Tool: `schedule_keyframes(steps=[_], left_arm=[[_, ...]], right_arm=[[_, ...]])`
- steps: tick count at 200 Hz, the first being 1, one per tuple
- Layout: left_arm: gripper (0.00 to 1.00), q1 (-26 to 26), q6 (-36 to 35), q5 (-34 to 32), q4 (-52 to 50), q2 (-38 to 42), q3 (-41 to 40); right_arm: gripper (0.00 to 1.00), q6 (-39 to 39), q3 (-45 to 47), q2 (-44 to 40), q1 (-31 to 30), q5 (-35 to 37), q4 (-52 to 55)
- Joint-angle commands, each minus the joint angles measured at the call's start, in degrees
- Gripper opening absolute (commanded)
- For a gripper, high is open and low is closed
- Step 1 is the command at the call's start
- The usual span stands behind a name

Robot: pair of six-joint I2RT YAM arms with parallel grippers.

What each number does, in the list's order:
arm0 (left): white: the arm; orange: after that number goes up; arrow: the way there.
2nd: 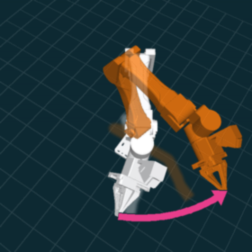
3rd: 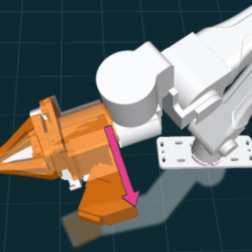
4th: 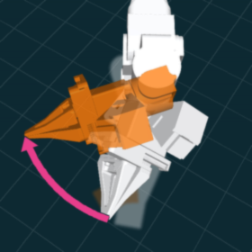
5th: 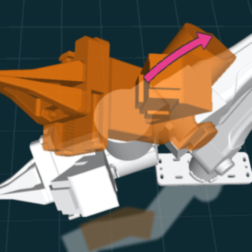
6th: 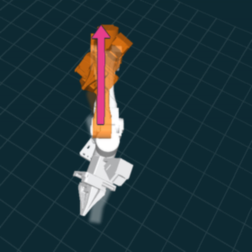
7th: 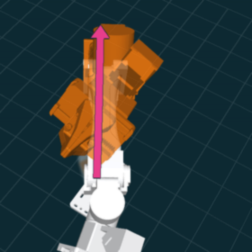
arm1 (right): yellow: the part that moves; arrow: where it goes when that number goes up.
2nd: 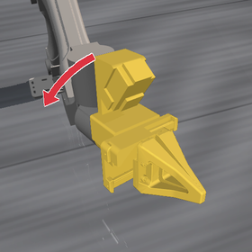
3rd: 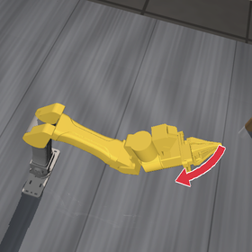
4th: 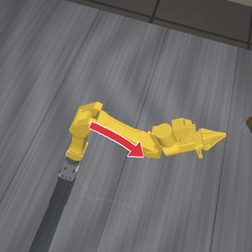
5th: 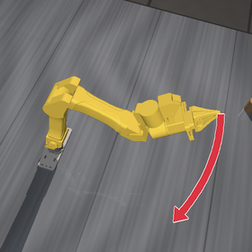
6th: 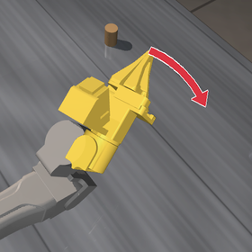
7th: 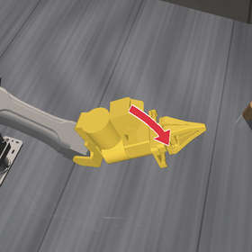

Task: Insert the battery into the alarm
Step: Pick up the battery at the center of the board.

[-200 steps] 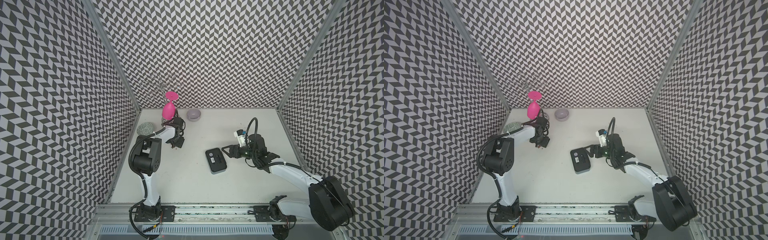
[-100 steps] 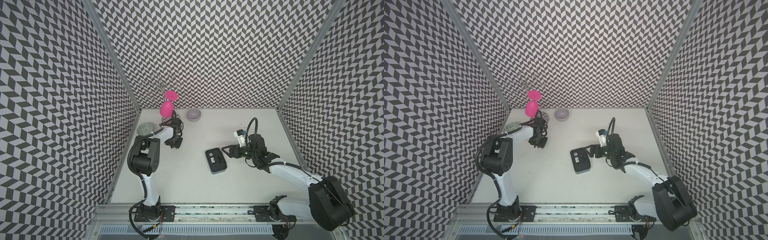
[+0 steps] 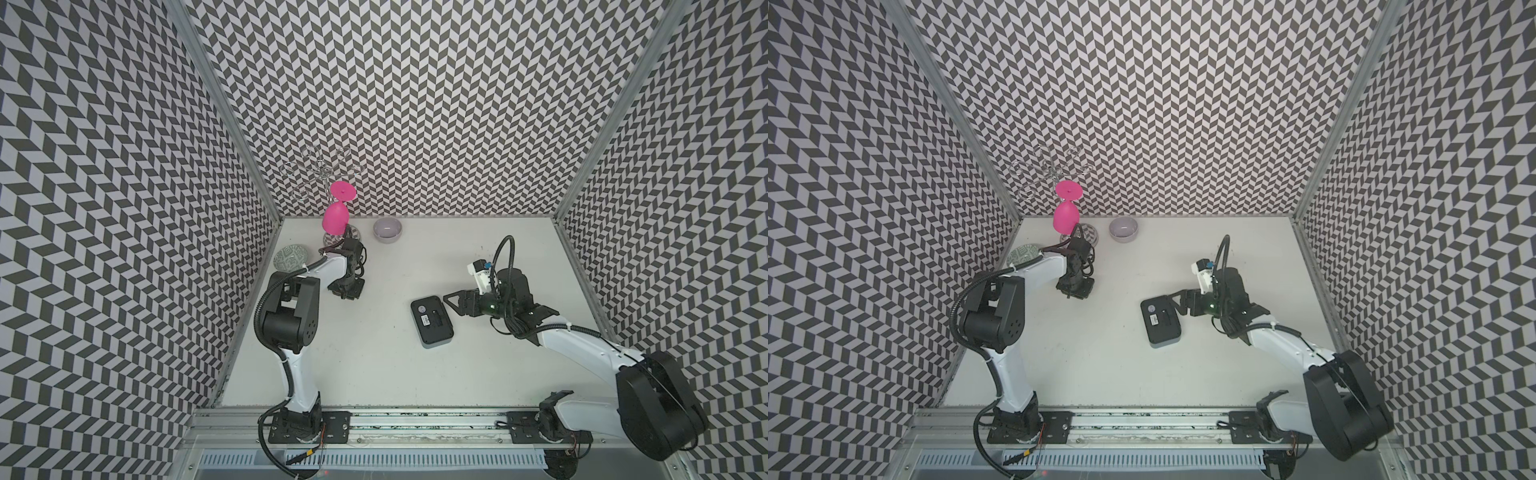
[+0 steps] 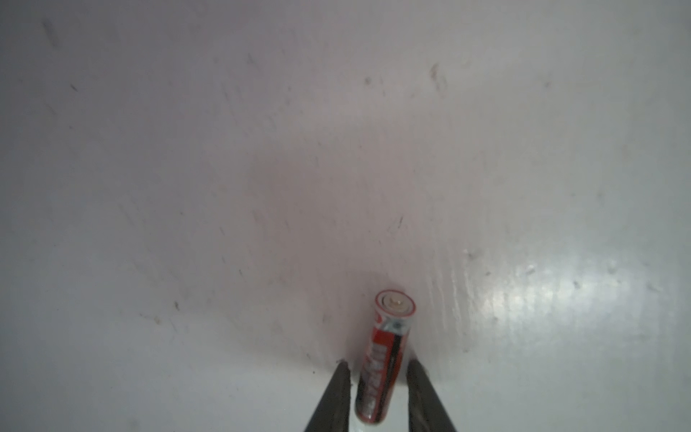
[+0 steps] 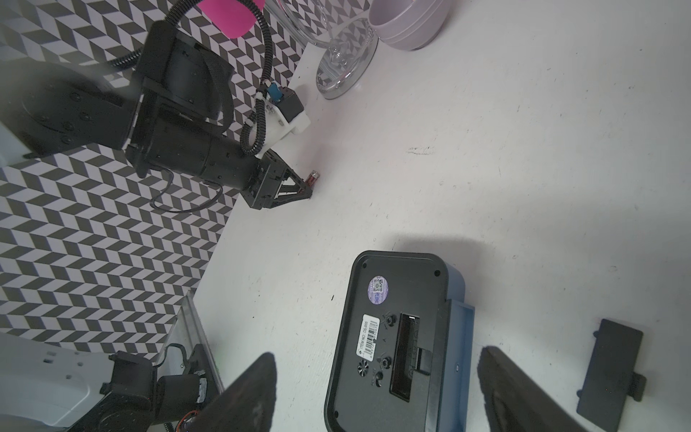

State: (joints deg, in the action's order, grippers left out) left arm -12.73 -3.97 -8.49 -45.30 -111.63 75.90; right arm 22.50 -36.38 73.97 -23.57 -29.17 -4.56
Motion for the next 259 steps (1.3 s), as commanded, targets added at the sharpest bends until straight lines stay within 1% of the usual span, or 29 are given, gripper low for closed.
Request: schedule_keyframes(steps=[1,25,63,75,86,93,108,128,148,168,184,211,223,242,259], left_arm=[[0.22,0.32,-0.16,-0.85,-3.25,-0.57,-1.64],[0.19,0.09,-0.20,0.20,-2.76,0.47,-1.46],[0.18,-0.23,-0.03,1.93,-0.94,3.99,-1.28],[0.18,-0.34,-0.08,3.48,0.12,5.49,-1.28],[0.17,-0.49,0.25,5.60,1.37,6.77,-1.07],[0.15,-0.62,0.49,7.34,1.92,7.52,-0.74],[0.14,-1.31,0.56,11.20,3.72,8.99,-0.14],[0.15,-2.57,-0.73,18.78,8.26,11.81,-0.73],[0.16,-5.72,-4.01,26.85,13.00,15.22,-2.19],[0.17,-9.64,-7.83,30.92,16.39,17.21,-2.99],[0.15,-12.80,-10.77,31.48,18.68,17.69,-3.62],[0.15,-18.36,-17.13,30.61,22.80,18.75,-5.15],[0.12,-20.65,-20.39,29.87,26.22,20.00,-6.75],[0.09,-22.78,-25.08,29.59,33.31,22.32,-10.35],[0.09,-24.05,-28.35,28.93,38.73,24.03,-12.96]], right_arm=[[0.84,-0.17,-0.14,0.49,-0.16,0.35,-1.63],[0.84,0.00,-0.25,0.55,-0.16,0.26,-1.60],[0.84,0.52,-0.52,-0.04,-0.14,-0.98,-1.83],[0.84,0.80,-0.50,-0.25,-0.16,-1.17,-2.02],[0.84,1.08,-0.53,-0.22,-0.16,-1.32,-2.09],[0.84,1.23,-0.70,-0.18,-0.15,-1.47,-2.04],[0.84,1.86,-1.08,-0.17,-0.11,-2.44,-2.44],[0.84,3.26,-2.11,-0.08,-0.15,-4.59,-2.71],[0.84,4.68,-3.42,-0.32,-0.16,-7.68,-2.69],[0.84,6.02,-4.93,-0.73,-0.16,-9.83,-1.86],[0.84,6.57,-6.43,-0.90,-0.07,-11.34,-0.07],[0.83,9.00,-7.70,-2.36,0.24,-12.50,2.09],[0.83,9.85,-8.31,-2.89,0.52,-12.07,3.65],[0.83,11.98,-8.09,-3.61,1.12,-11.12,4.19],[0.83,14.28,-8.16,-4.53,1.84,-10.90,5.39]])
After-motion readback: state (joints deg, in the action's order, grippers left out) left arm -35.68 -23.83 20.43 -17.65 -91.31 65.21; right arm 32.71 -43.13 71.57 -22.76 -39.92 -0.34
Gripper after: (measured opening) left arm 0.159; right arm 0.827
